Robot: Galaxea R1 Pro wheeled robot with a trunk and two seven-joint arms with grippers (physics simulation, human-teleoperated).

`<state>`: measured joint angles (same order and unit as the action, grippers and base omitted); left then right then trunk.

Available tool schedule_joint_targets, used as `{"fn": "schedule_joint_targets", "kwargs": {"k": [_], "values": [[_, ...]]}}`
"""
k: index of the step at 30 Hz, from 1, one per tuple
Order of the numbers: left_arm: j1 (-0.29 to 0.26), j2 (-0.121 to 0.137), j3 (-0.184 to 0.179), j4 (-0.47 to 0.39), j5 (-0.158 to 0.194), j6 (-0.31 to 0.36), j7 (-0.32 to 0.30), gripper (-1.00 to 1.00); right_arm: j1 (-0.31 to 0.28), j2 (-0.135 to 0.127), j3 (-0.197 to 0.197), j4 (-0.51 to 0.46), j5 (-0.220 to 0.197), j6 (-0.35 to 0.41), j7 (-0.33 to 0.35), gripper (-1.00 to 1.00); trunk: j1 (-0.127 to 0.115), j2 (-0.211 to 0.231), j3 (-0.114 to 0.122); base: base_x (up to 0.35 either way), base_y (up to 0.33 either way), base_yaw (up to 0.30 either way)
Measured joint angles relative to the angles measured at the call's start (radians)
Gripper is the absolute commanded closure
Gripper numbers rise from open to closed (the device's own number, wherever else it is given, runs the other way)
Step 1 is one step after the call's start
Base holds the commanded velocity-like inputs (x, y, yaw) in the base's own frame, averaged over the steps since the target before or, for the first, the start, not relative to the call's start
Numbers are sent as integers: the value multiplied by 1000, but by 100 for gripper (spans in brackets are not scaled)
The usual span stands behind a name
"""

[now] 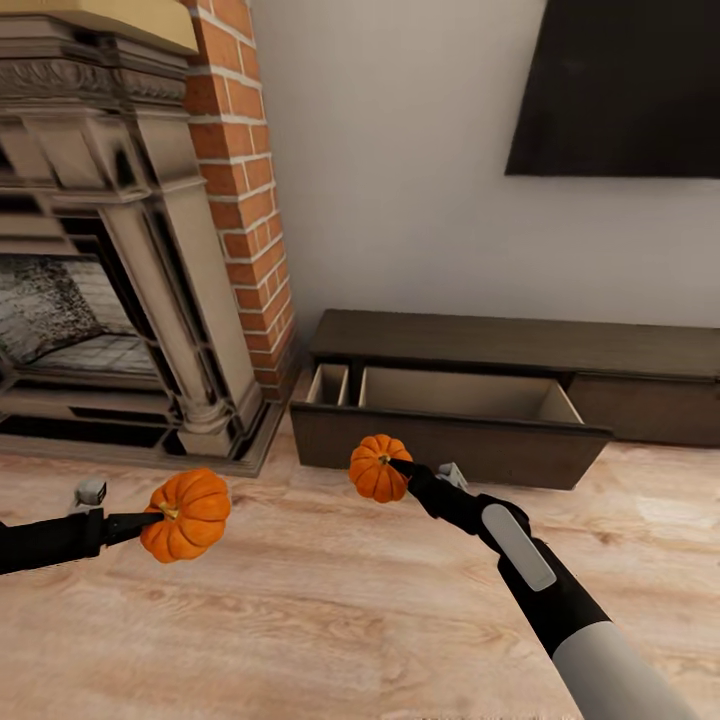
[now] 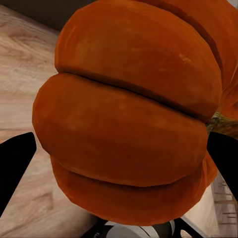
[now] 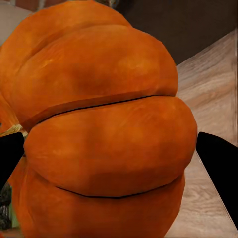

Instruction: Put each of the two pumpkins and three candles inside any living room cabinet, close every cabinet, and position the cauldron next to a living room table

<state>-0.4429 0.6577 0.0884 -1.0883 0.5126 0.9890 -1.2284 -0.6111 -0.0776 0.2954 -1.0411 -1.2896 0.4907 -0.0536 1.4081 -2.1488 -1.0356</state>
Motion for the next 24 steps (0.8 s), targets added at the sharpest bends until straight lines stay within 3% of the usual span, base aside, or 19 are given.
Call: {"fn": "schedule_joint_targets", "kwargs": {"k": [4,9,17,24], "values": [[0,0,0,0,-3,-1,0,100,0,-1,0,16,-8,-1,1,100,-15,28,10,0,0,-257],[0,0,0,0,-6,-1,0,100,0,-5,0,23,-46,-1,2,100,-35,63,23,0,0,-257],[0,0,-1,1,-7,-2,0,100,0,-9,0,33,-49,-4,2,100,-65,119,44,0,0,-257],[0,-1,-3,1,-8,-2,2,100,1,-9,1,40,-47,-75,4,100,-92,168,62,0,0,-258]]}}
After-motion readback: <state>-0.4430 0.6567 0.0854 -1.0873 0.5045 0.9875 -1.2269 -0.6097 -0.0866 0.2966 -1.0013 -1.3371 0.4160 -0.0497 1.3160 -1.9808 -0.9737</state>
